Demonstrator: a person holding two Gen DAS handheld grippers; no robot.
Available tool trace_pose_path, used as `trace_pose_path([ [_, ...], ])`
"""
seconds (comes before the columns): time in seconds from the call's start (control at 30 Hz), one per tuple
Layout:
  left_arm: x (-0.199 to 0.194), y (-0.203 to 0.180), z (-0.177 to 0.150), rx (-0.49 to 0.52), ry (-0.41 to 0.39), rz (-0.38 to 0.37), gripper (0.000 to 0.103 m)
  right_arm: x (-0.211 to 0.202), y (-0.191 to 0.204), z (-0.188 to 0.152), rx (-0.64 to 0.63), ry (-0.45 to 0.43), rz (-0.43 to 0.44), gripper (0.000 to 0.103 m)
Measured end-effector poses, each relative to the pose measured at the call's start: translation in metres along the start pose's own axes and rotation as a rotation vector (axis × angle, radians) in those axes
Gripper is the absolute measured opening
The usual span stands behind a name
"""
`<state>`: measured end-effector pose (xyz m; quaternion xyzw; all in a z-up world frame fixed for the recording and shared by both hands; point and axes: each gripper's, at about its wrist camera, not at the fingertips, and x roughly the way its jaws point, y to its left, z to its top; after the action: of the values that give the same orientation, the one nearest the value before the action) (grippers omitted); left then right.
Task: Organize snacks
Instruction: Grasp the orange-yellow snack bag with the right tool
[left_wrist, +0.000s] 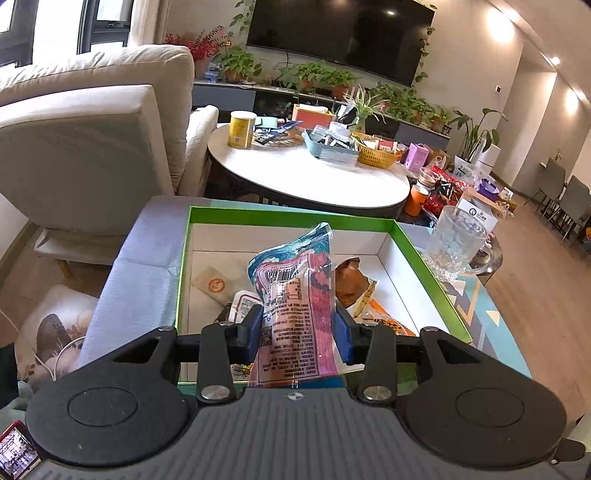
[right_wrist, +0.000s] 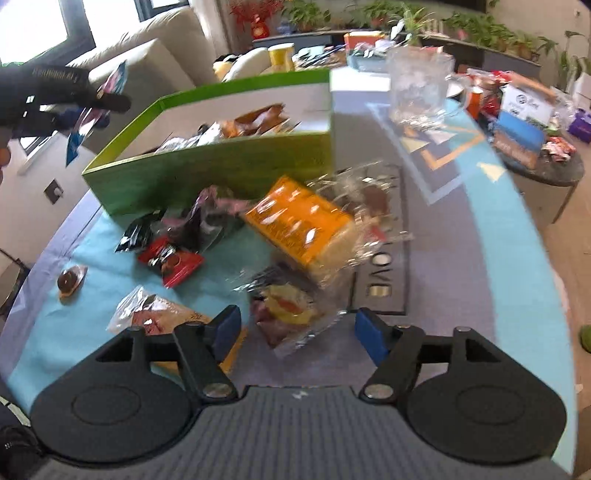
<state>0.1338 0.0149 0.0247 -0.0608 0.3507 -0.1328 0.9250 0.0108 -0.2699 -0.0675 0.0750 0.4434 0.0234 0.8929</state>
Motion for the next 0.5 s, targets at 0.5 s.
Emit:
trace_pose_path([
  [0.5, 0.011, -0.003, 0.003, 0.002, 0.022, 0.011, 0.037, -0.003, 0.010, -0.002, -0.058, -0.030, -0.016, 0.043],
])
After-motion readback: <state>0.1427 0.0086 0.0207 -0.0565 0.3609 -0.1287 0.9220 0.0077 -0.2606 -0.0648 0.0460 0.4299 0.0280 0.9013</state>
